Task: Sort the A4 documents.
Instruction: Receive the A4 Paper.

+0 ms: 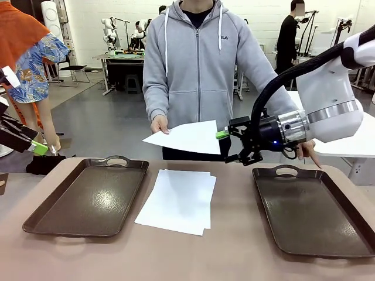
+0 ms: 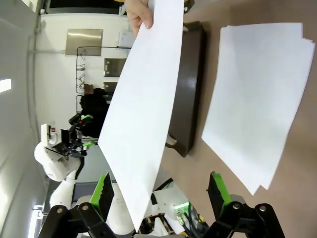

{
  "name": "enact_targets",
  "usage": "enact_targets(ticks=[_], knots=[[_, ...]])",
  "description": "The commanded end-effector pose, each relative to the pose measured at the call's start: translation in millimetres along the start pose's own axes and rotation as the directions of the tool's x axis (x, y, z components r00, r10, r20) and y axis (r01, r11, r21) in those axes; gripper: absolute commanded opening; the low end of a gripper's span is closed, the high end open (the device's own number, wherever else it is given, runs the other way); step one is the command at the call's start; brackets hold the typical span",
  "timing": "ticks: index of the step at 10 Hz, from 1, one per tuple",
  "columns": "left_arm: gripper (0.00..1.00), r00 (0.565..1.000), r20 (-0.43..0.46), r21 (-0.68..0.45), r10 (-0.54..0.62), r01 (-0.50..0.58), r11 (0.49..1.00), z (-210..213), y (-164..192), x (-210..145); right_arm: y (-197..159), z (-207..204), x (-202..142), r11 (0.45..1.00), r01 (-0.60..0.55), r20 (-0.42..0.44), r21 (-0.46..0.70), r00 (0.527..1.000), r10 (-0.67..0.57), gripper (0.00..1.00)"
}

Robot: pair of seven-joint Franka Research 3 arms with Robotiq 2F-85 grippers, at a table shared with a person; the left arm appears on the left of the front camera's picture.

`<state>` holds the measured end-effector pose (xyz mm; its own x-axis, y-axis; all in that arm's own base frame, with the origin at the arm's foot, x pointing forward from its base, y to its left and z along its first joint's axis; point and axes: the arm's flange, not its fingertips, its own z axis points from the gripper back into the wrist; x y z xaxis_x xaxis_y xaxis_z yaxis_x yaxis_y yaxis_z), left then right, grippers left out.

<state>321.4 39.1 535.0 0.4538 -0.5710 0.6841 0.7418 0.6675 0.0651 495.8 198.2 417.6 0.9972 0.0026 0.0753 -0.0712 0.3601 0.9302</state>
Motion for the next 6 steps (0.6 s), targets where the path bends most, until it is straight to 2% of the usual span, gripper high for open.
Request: enact_targets(ticks=[1, 3, 6], knots=[[1.0, 1.0, 0.006, -0.007, 0.003, -0.003, 1.0, -0.3, 0.8, -1.3, 1.4, -10.5, 14.4, 0.996, 0.065, 0.0, 0.06, 0.998, -0.065, 1.0], [1.0, 1.0, 0.006, -0.007, 0.003, -0.003, 1.0, -0.3, 0.8, -1.3, 0.0, -14.1, 26.4, 0.995, 0.056, 0.027, 0.084, 0.998, -0.059, 1.0], [1.0, 1.0, 0.006, -0.007, 0.003, -0.003, 1.0, -0.3, 0.8, -1.3, -4.5, -17.3, 43.9, 0.992, 0.101, 0.07, 0.081, 0.992, -0.107, 1.0]])
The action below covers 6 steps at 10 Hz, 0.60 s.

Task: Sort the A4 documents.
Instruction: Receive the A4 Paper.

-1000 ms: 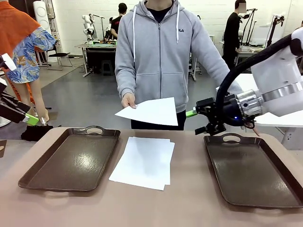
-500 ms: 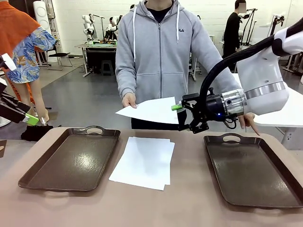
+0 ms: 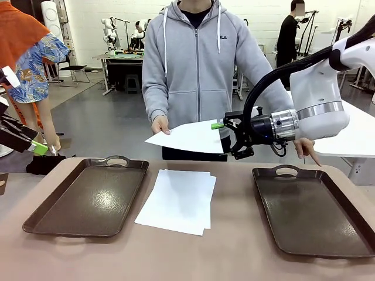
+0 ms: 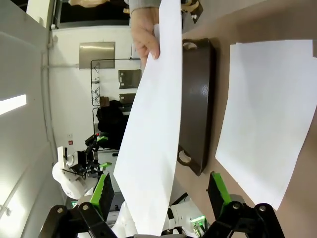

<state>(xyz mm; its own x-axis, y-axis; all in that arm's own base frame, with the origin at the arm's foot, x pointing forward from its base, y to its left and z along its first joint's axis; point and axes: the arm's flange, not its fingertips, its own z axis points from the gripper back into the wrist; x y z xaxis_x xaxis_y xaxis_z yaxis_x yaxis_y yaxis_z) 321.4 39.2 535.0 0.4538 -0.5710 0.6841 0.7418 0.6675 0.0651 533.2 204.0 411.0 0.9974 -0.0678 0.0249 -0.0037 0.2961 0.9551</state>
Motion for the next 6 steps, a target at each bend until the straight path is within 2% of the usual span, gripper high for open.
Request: enact_targets(ticks=[1, 6], knots=[[1.0, 1.0, 0.006, -0.007, 0.003, -0.003, 1.0, -0.4, 0.8, -1.3, 0.2, -12.6, 5.6, 0.999, 0.04, 0.017, -0.002, 0.999, -0.04, 1.0], [1.0, 1.0, 0.006, -0.007, 0.003, -0.003, 1.0, -0.4, 0.8, -1.3, 1.7, -24.5, -2.0, 0.999, 0.038, -0.005, -0.003, 0.999, -0.038, 1.0]])
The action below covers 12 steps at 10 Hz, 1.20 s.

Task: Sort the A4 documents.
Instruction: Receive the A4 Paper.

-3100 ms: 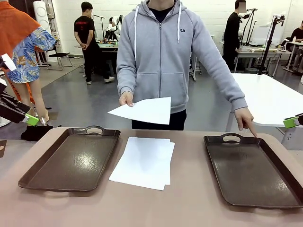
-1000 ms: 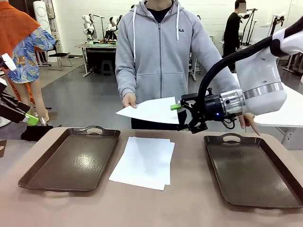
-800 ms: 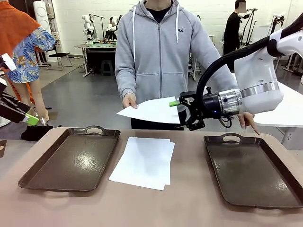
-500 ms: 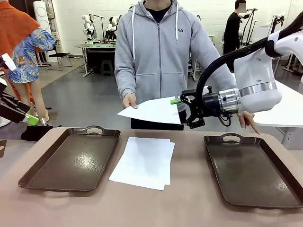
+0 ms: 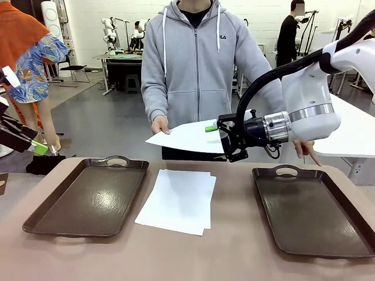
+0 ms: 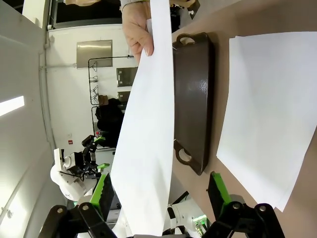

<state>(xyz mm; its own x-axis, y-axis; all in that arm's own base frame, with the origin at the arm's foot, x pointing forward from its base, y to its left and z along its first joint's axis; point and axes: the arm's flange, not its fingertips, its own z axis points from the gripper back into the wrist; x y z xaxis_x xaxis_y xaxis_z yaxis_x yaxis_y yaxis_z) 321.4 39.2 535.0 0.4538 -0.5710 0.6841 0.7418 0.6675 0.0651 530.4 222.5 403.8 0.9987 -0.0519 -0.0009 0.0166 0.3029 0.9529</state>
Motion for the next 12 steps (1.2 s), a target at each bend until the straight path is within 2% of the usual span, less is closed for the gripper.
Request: enact_targets(ticks=[1, 2, 3, 4, 5, 6, 7, 8, 9, 10, 11, 12], knots=[[1.0, 1.0, 0.006, -0.007, 0.003, -0.003, 1.0, -0.4, 0.8, -1.3, 6.2, -5.4, 0.9, 1.0, 0.004, 0.017, 0.003, 1.0, -0.004, 1.0], [1.0, 1.0, 0.006, -0.007, 0.003, -0.003, 1.0, -0.4, 0.8, -1.3, 7.2, -5.1, 0.2, 1.0, -0.004, 0.018, 0.002, 1.0, 0.004, 0.97], [1.0, 1.0, 0.006, -0.007, 0.003, -0.003, 1.0, -0.4, 0.8, -1.3, 6.9, -6.0, 0.9, 1.0, -0.005, 0.025, 0.004, 1.0, 0.005, 0.82], [1.0, 1.0, 0.006, -0.007, 0.003, -0.003, 1.0, -0.4, 0.8, -1.3, 6.2, -6.3, 1.4, 1.0, -0.003, 0.033, 0.002, 0.999, 0.003, 0.79], [1.0, 1.0, 0.006, -0.007, 0.003, -0.003, 1.0, -0.4, 0.8, -1.3, 5.8, -4.8, 2.2, 1.0, 0.004, 0.04, 0.011, 0.999, -0.004, 0.64], [1.0, 1.0, 0.006, -0.007, 0.003, -0.003, 1.0, -0.4, 0.8, -1.3, 3.8, -3.8, 3.5, 1.0, 0.012, 0.041, 0.022, 0.999, -0.013, 0.6], [1.0, 1.0, 0.006, -0.007, 0.003, -0.003, 1.0, -0.4, 0.8, -1.3, 1.5, -3.7, 4.7, 0.999, 0.022, 0.044, 0.027, 0.999, -0.023, 0.45], [1.0, 1.0, 0.006, -0.007, 0.003, -0.003, 1.0, -0.4, 0.8, -1.3, -1.7, -4.4, 5.2, 0.999, 0.031, 0.043, 0.034, 0.999, -0.033, 0.42], [1.0, 1.0, 0.006, -0.007, 0.003, -0.003, 1.0, -0.4, 0.8, -1.3, -3.0, -4.8, 5.3, 0.999, 0.035, 0.042, 0.035, 0.998, -0.036, 0.27], [1.0, 1.0, 0.006, -0.007, 0.003, -0.003, 1.0, -0.4, 0.8, -1.3, -3.4, -4.7, 4.3, 0.999, 0.035, 0.04, 0.037, 0.999, -0.037, 0.23], [1.0, 1.0, 0.006, -0.007, 0.003, -0.003, 1.0, -0.4, 0.8, -1.3, -3.9, -4.3, 3.3, 0.999, 0.038, 0.039, 0.039, 0.998, -0.039, 0.08], [1.0, 1.0, 0.006, -0.007, 0.003, -0.003, 1.0, -0.4, 0.8, -1.3, -4.5, -4.7, 3.1, 0.998, 0.037, 0.038, 0.042, 0.999, -0.039, 0.05]])
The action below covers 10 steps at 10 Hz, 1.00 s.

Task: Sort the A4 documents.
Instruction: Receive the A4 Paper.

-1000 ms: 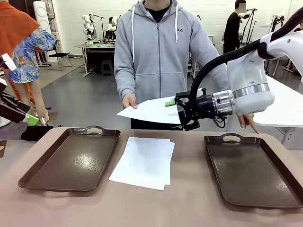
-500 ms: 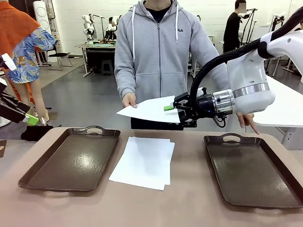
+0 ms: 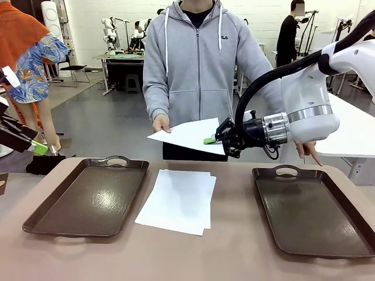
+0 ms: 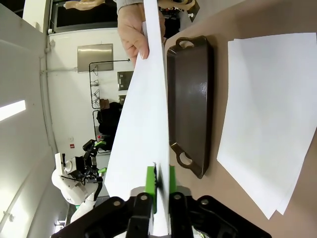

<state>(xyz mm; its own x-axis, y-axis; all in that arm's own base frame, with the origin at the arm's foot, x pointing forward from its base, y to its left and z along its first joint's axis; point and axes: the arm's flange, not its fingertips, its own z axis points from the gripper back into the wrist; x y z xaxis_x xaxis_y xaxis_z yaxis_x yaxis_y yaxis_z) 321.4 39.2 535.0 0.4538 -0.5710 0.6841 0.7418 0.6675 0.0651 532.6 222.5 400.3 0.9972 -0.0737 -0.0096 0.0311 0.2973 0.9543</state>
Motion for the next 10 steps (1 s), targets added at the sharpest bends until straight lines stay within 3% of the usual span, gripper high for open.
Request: enact_targets(ticks=[1, 7, 8, 9, 10], knots=[[1.0, 1.0, 0.006, -0.007, 0.003, -0.003, 1.0, -0.4, 0.8, -1.3, -2.6, -3.4, 0.5, 0.998, 0.038, 0.013, 0.051, 0.999, -0.038, 0.0], [1.0, 1.0, 0.006, -0.007, 0.003, -0.003, 1.0, -0.4, 0.8, -1.3, -2.9, -2.1, -1.5, 0.998, 0.034, 0.009, 0.058, 0.999, -0.035, 0.0], [1.0, 1.0, 0.006, -0.007, 0.003, -0.003, 1.0, -0.4, 0.8, -1.3, 3.0, 3.1, -4.2, 0.998, -0.009, -0.051, 0.067, 0.999, 0.013, 0.0], [1.0, 1.0, 0.006, -0.007, 0.003, -0.003, 1.0, -0.4, 0.8, -1.3, -0.1, -1.2, -0.1, 0.999, 0.02, 0.006, 0.027, 1.0, -0.02, 0.0], [1.0, 1.0, 0.006, -0.007, 0.003, -0.003, 1.0, -0.4, 0.8, -1.3, -0.1, -1.2, -0.1, 0.999, 0.02, 0.006, 0.027, 1.0, -0.02, 0.0]])
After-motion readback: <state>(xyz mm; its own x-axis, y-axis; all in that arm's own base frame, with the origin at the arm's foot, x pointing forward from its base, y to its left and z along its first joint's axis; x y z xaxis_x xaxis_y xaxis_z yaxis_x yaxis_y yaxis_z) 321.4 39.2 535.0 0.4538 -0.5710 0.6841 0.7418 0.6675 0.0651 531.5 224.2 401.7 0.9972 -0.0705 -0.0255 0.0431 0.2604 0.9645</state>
